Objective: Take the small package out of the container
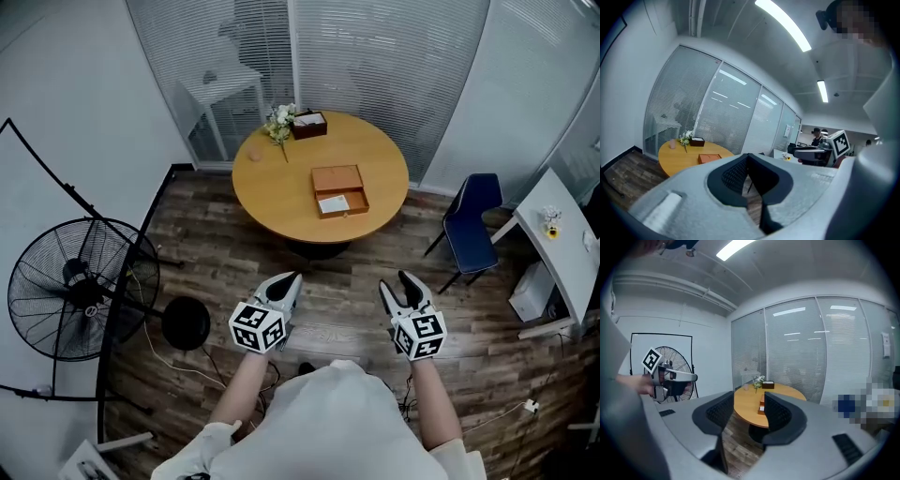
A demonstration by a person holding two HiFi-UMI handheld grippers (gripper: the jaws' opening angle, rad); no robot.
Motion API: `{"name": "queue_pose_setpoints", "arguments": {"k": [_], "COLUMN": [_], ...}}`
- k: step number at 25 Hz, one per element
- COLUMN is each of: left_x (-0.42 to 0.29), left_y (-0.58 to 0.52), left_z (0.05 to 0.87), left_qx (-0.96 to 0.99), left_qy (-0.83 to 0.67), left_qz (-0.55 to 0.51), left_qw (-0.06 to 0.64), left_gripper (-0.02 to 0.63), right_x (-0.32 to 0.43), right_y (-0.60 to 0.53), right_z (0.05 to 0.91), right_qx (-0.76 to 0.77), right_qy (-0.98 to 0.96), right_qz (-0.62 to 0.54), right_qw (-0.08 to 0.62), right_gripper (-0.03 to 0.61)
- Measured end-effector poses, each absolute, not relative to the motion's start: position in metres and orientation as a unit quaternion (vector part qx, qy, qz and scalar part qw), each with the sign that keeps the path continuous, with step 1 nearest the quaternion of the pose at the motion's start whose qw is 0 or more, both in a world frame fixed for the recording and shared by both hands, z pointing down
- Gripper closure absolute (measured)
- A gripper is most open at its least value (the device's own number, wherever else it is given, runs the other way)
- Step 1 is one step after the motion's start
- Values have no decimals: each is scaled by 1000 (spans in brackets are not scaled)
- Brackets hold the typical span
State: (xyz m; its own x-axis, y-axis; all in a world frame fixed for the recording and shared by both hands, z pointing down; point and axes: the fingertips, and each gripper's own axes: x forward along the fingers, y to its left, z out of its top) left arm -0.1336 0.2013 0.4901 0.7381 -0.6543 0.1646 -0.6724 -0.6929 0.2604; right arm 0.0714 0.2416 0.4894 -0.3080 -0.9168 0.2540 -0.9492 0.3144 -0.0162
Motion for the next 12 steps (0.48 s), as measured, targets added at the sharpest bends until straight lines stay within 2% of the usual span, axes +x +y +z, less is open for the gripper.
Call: {"name": "queue_pose_setpoints", "arguments": {"k": [12], "left_x": [-152], "left_y": [191], "left_z": [508], "left_qx": [921], "left_qy": [-351], "left_qz": [41], "left_qw": [163], "left_gripper": [595], "right_x": [63], "right_y": [241], "right_z": [507], "right_qx": [601], "right_qy": [-786], "right_qz": [102], "right_qw": [101], "right_gripper": [391]}}
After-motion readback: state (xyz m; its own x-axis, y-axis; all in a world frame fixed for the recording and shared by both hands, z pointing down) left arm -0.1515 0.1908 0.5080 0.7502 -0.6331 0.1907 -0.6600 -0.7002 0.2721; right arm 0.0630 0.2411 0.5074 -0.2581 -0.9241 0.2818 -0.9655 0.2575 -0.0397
